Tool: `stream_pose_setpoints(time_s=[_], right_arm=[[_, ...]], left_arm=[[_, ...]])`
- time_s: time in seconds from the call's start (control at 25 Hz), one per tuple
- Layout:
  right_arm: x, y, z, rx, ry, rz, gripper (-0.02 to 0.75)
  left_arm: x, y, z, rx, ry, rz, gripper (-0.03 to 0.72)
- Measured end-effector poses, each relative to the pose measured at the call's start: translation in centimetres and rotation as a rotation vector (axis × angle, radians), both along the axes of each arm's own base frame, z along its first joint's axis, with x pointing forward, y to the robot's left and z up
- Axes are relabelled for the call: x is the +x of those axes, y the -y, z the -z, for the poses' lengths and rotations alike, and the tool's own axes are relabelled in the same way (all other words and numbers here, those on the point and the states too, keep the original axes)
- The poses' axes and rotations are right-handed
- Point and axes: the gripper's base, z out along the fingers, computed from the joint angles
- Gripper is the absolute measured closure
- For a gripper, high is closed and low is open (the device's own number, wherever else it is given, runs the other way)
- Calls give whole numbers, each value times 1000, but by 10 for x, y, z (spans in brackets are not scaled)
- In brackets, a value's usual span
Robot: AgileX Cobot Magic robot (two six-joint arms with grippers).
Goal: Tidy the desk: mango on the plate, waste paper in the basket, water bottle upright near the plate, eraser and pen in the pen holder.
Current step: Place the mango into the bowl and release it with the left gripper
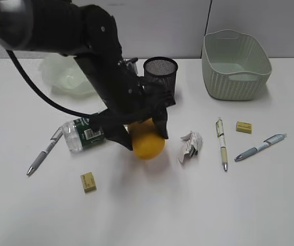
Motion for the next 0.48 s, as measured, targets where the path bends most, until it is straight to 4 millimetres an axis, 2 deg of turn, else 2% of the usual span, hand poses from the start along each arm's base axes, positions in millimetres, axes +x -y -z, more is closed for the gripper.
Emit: stream_pose_setpoints(time_s=[0.16, 0.28, 0.48], right_arm=[[0, 0, 0, 0, 0, 0, 243], [0, 0, 0, 0, 0, 0, 243], [0, 0, 0, 0, 0, 0, 243]], left_arm=[[0, -7, -30, -42, 81, 9, 126], [7, -22, -51, -74, 143, -17, 126], [39, -73, -80, -94, 243, -110, 126]])
